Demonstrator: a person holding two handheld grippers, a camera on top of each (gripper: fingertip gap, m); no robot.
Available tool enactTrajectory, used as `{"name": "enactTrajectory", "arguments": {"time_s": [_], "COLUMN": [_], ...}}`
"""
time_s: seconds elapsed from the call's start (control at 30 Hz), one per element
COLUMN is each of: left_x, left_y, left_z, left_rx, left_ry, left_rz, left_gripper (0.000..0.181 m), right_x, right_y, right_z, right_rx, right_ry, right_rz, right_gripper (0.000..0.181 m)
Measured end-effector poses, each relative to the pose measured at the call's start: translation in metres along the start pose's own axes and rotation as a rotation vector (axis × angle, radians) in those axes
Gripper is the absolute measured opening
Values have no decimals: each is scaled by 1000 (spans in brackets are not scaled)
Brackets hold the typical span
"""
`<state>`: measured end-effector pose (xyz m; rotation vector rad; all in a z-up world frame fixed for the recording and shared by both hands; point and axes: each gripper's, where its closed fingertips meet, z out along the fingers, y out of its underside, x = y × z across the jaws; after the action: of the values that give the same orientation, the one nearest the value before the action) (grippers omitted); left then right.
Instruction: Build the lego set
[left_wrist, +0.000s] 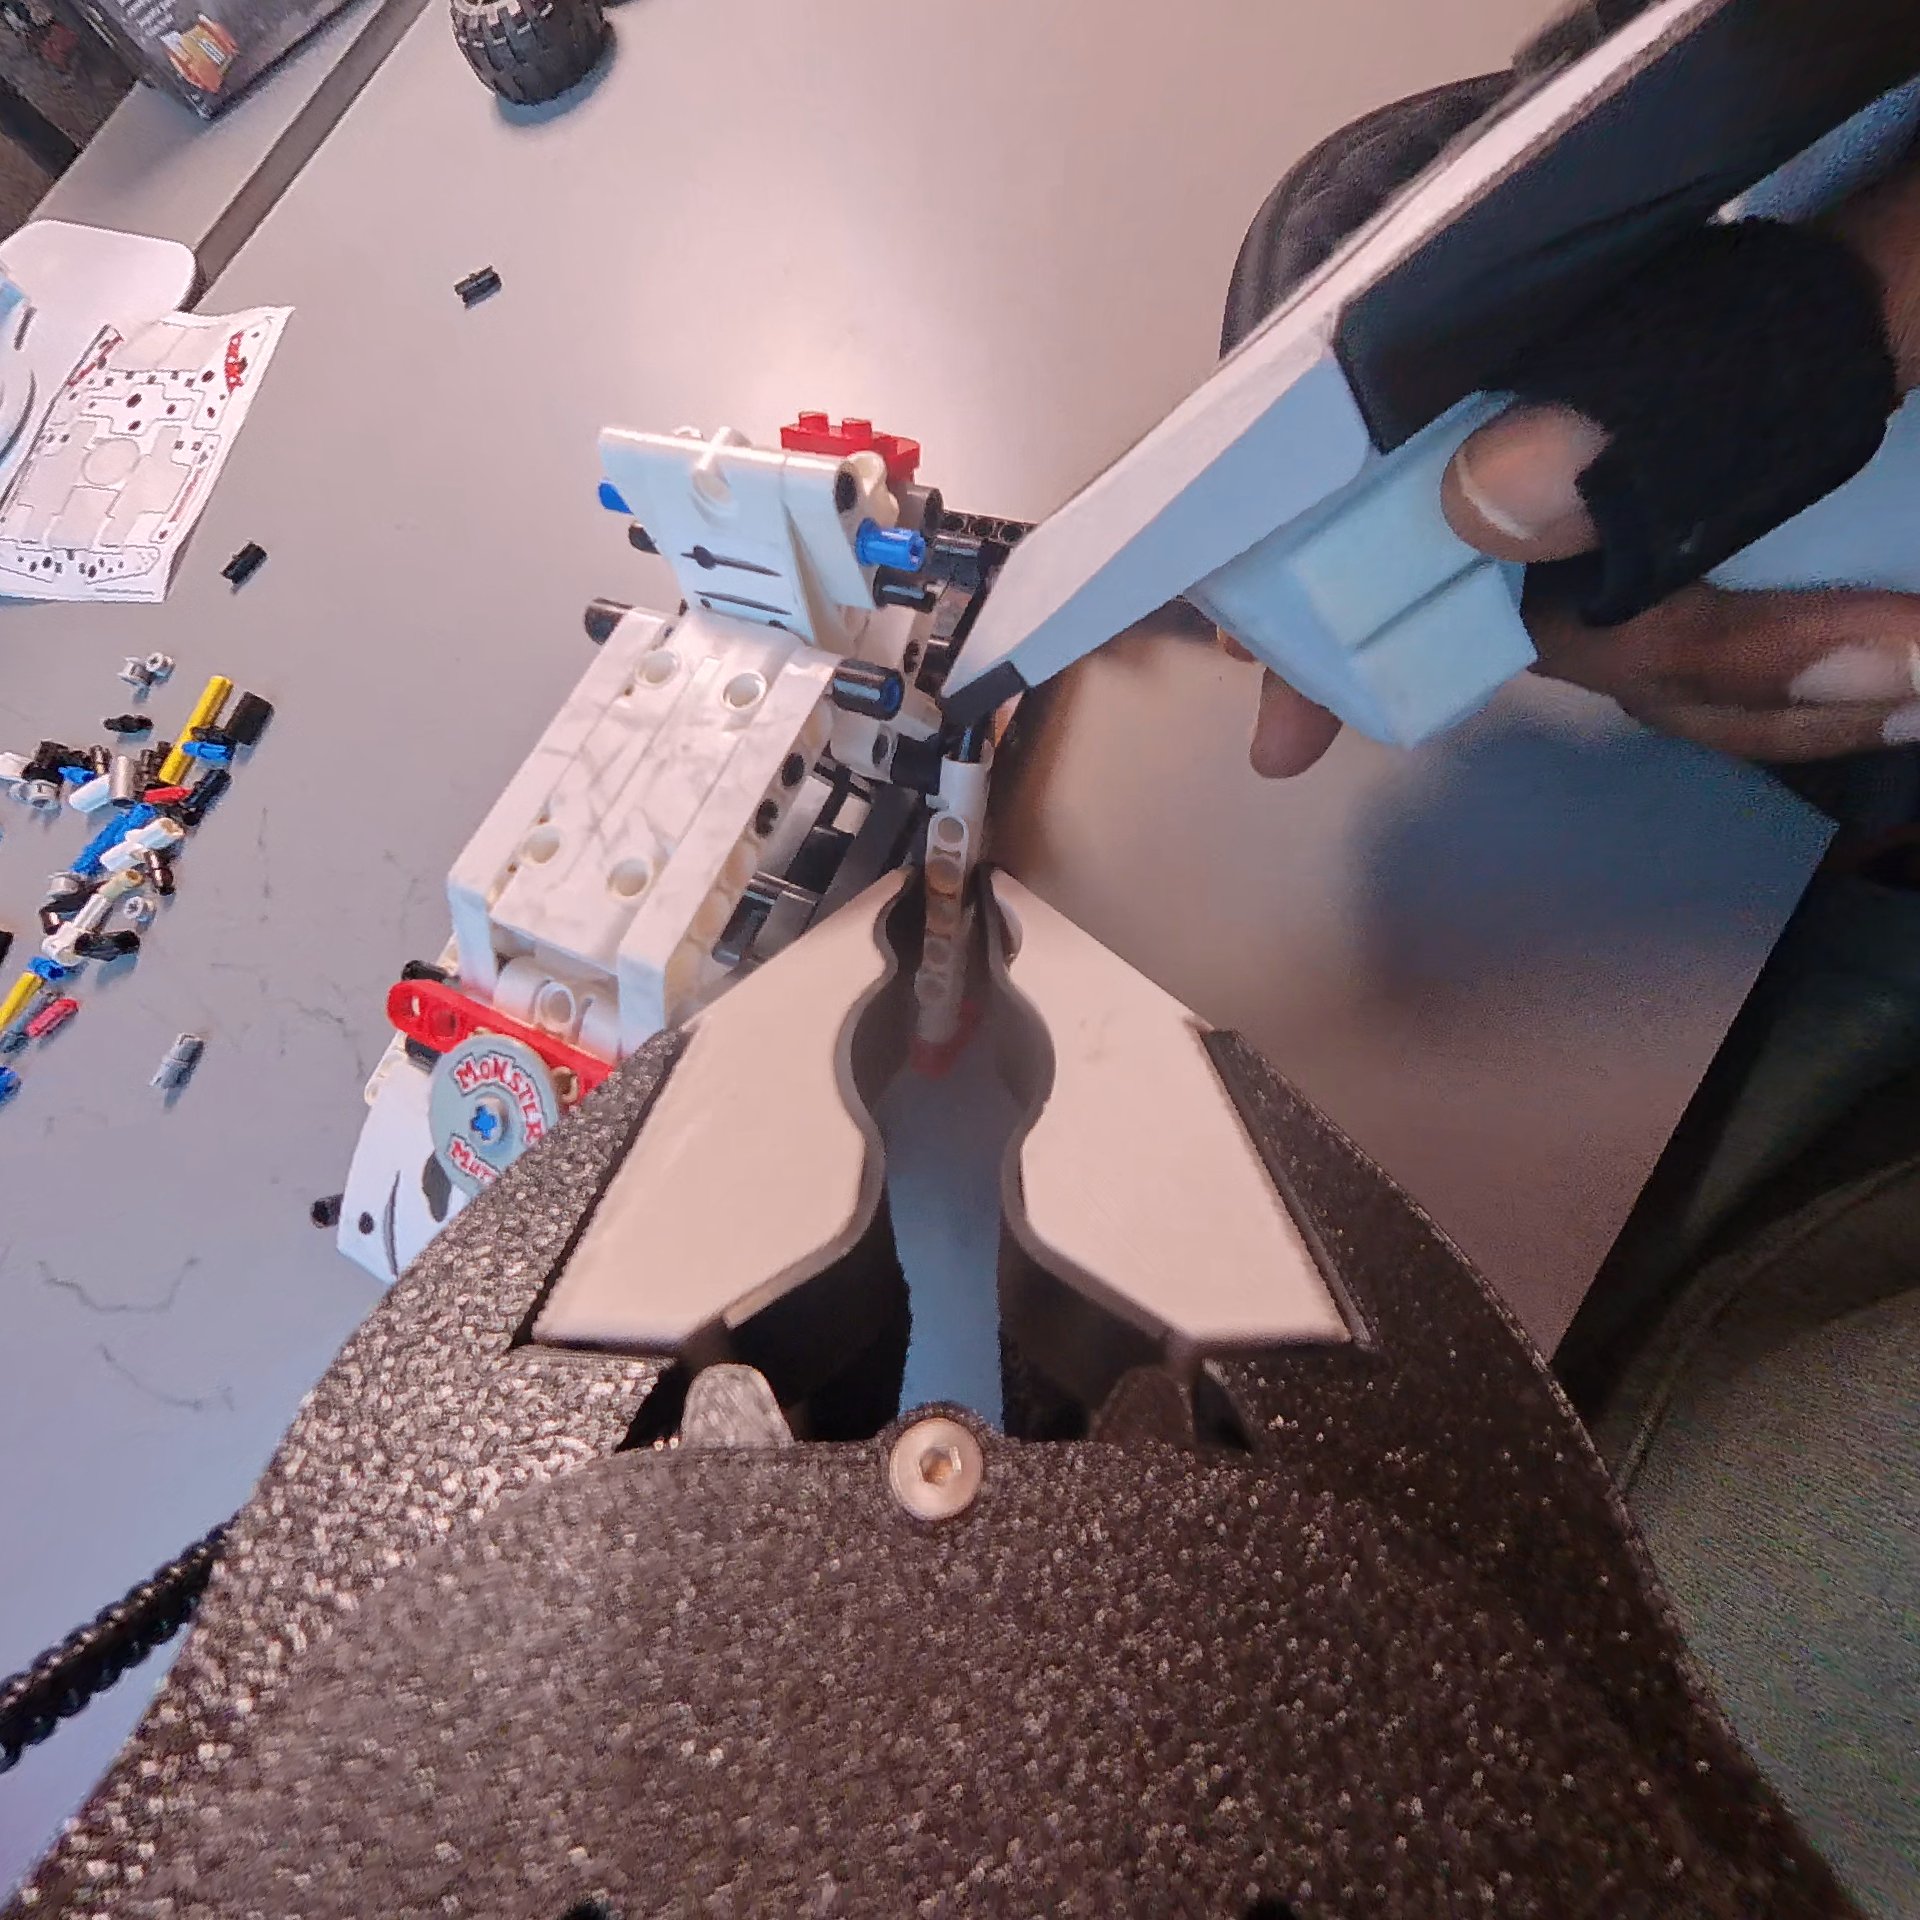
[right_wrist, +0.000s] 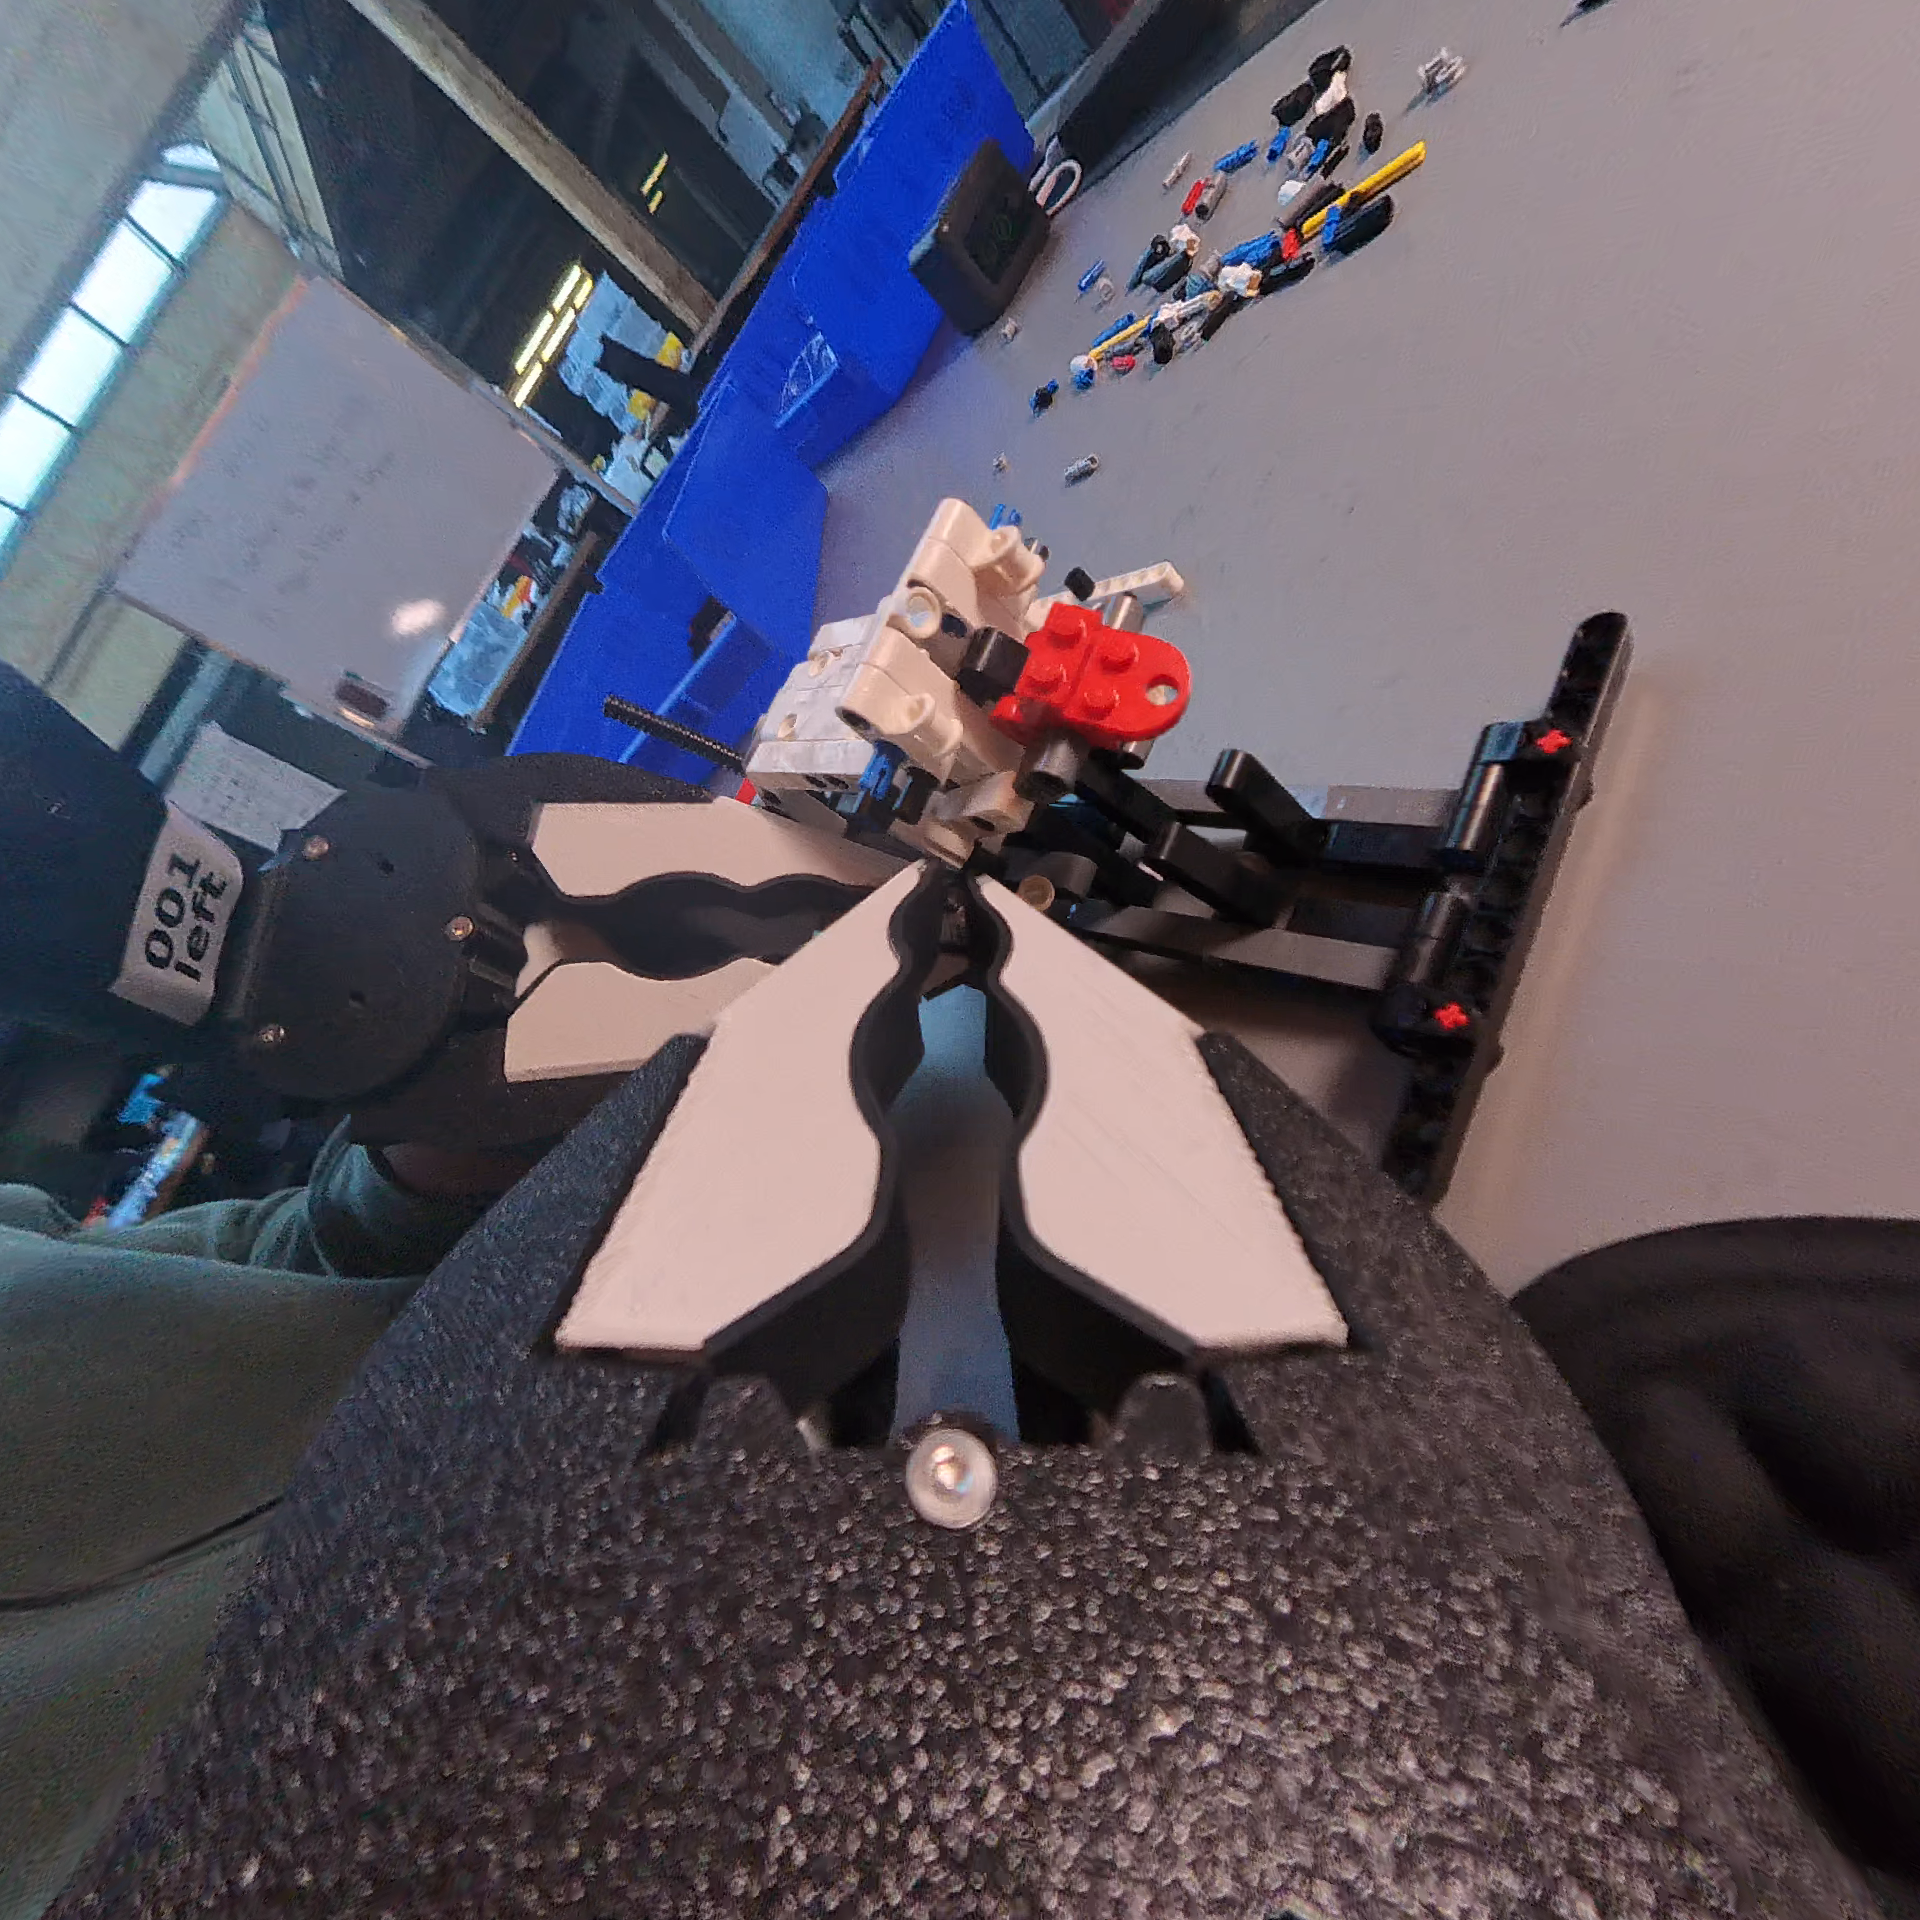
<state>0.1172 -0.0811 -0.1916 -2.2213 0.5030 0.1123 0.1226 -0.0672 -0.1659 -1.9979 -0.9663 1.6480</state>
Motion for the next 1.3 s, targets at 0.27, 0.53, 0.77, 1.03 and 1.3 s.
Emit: {"name": "enactTrajectory", "arguments": {"time_s": [0.27, 0.53, 0.77, 1.03, 1.3], "left_x": [-1, -2, -2, 0, 0], "left_y": [1, 1, 1, -1, -3], "left_z": [-3, -3, -2, -1, 0], "left_rx": [-3, -29, -42, -40, -42], "left_ry": [-25, 11, 22, 23, 17], "left_rz": [75, 60, 76, 89, 105], "left_gripper": [7, 7, 8, 8, 8], "right_x": [-2, -2, -14, -7, -5], "right_y": [5, 5, 6, 10, 0], "right_z": [5, 6, -7, 0, -5], "right_rx": [-110, -104, -100, -112, -64], "right_ry": [-20, -31, 60, 194, 247], "right_rz": [-51, -5, -452, -635, -643], "right_gripper": [4, 4, 15, 0, 0]}}
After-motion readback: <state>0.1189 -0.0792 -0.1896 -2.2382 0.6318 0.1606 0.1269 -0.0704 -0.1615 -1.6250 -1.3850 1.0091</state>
